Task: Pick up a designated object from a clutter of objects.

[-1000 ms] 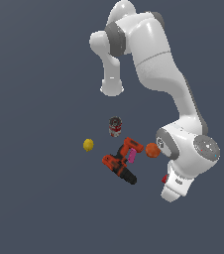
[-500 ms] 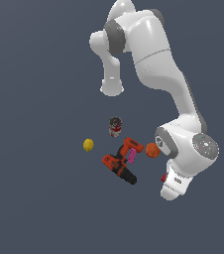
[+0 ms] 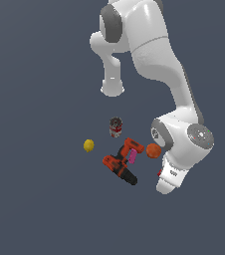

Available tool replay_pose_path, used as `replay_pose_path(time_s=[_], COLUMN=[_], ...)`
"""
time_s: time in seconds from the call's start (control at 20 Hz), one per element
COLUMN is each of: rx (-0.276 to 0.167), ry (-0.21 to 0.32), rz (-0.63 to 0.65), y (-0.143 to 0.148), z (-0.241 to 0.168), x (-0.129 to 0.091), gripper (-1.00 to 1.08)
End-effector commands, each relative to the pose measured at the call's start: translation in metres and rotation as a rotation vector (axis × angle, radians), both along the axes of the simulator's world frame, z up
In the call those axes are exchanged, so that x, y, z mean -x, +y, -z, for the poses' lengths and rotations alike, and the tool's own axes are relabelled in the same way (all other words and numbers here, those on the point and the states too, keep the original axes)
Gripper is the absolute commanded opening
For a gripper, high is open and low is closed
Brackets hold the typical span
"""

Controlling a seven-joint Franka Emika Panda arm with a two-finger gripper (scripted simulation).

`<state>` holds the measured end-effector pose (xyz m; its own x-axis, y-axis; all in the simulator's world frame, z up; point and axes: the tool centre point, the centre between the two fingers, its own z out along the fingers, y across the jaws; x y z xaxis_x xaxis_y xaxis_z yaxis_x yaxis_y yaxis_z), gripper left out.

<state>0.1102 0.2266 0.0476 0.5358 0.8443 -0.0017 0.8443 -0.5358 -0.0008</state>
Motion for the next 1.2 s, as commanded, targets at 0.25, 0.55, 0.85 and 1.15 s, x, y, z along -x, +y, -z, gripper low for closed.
replay_pose_path(time_s=[0.25, 0.55, 0.85, 1.15], rx=[0.001, 0.002, 0.002, 0.002], ry=[-0.001, -0.002, -0.002, -0.002], rz=[0.001, 0.001, 0.001, 0.001], y=[-0.029, -0.058, -0.089, -0.12], z=[-0.033, -0.064, -0.099, -0.135], x=[0.026, 0.052, 0.08, 0.109], gripper=[-1.0, -1.0, -1.0, -1.0])
